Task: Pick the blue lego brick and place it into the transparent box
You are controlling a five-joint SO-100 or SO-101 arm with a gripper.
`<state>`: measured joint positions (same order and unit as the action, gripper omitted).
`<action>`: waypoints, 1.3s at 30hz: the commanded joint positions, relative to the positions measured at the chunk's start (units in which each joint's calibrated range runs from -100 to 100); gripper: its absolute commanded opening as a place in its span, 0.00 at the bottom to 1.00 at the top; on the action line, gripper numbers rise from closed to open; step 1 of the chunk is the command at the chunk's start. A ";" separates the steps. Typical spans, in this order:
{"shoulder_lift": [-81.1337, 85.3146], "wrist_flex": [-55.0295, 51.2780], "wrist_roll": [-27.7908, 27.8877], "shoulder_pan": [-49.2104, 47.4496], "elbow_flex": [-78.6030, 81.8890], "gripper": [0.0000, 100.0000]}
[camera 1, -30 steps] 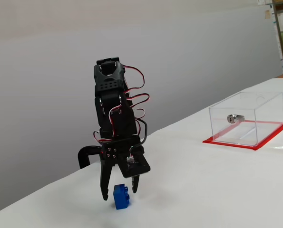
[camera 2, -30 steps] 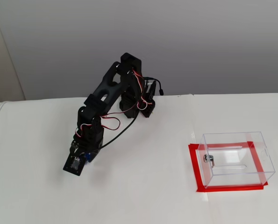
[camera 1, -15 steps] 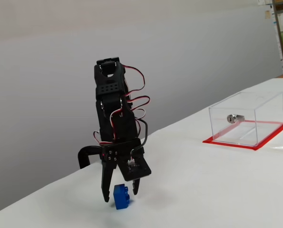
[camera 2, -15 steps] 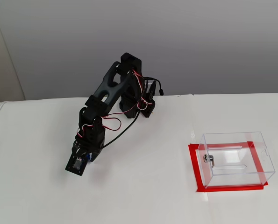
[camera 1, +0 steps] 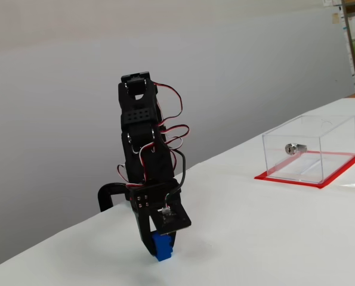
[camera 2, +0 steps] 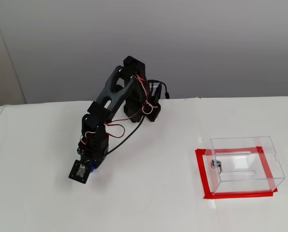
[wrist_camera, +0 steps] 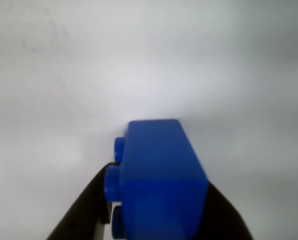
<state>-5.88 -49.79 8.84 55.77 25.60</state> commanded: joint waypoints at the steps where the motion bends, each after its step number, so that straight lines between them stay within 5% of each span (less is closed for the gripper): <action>1: 0.49 0.53 0.13 0.09 -0.73 0.04; 14: 1.76 0.53 -0.23 0.09 -1.09 0.02; 39: 37.82 4.96 -0.23 -8.93 -1.00 0.02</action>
<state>26.51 -46.02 8.84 47.86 25.77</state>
